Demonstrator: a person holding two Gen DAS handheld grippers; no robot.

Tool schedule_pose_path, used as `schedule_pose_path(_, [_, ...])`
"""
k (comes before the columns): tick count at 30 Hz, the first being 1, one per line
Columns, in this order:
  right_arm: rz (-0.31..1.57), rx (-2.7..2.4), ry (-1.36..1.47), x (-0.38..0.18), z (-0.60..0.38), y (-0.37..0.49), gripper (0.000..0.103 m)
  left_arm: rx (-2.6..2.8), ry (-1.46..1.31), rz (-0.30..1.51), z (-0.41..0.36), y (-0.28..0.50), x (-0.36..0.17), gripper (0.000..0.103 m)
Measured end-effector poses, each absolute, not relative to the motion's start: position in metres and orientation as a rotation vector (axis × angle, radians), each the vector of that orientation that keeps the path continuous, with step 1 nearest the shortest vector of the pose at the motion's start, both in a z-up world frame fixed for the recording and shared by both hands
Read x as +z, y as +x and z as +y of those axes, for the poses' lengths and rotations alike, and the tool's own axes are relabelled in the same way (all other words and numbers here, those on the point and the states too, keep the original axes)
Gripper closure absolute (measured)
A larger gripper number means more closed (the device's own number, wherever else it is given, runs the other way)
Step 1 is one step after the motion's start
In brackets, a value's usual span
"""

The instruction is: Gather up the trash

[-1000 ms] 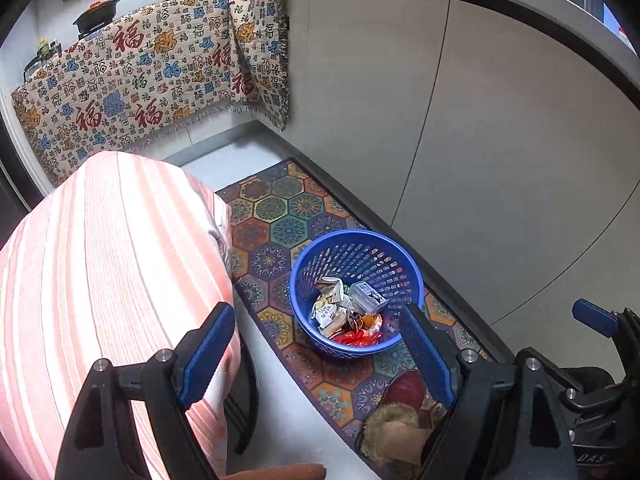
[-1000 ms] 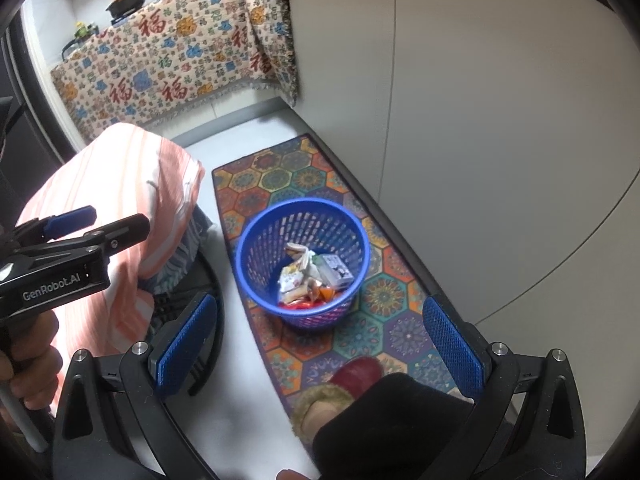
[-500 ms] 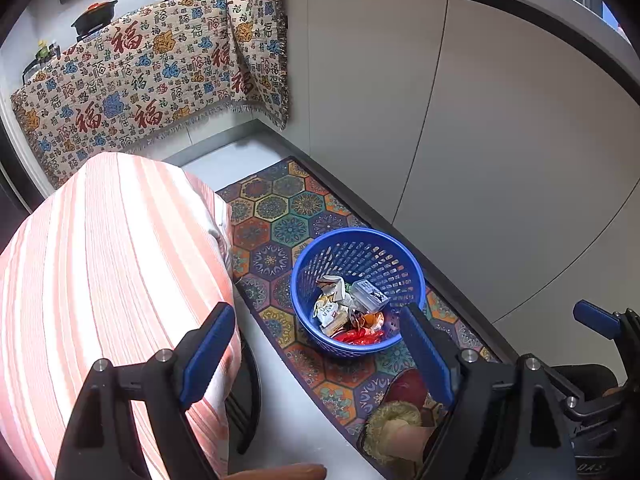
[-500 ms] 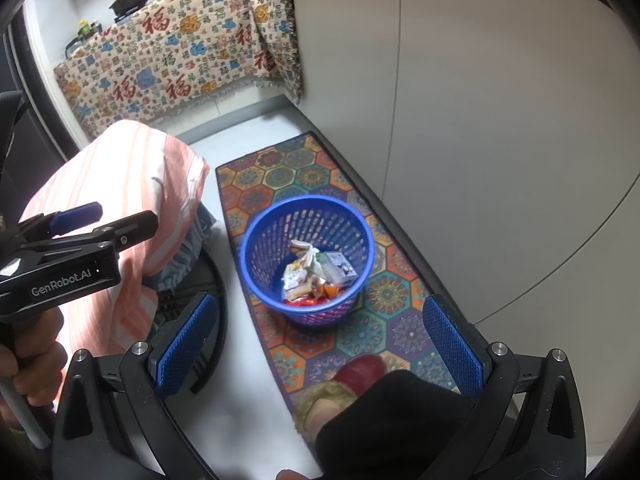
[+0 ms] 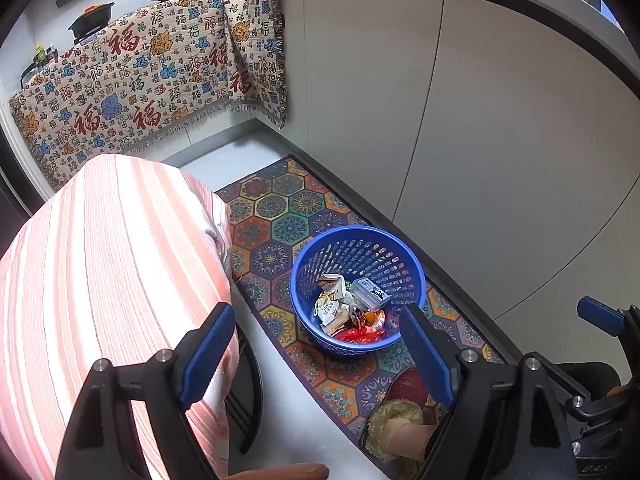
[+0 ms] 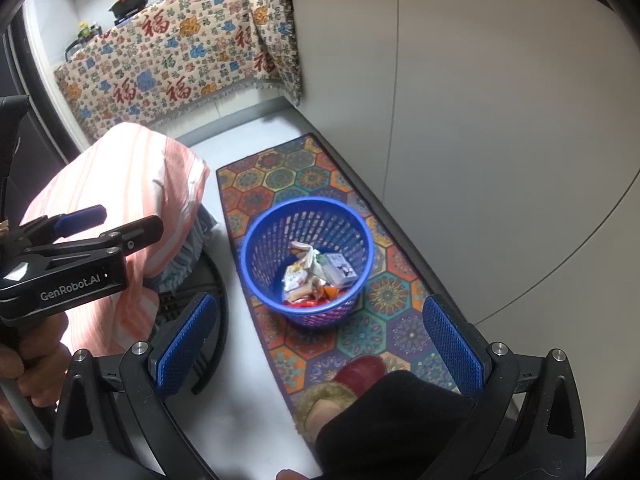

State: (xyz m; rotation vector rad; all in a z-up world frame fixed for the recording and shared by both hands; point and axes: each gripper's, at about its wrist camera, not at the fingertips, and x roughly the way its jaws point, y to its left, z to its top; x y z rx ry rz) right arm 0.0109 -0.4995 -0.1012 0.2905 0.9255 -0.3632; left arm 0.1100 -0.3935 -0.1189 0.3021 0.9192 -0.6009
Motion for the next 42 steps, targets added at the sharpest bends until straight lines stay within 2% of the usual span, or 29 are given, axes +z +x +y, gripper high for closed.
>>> schedule_pose_path(42, [0.935, -0.363, 0.307, -0.1062, -0.4999, 0.0101, 0.0, -0.607, 0.329, 0.928, -0.3976, 0.1104, -0.1243, 0.017])
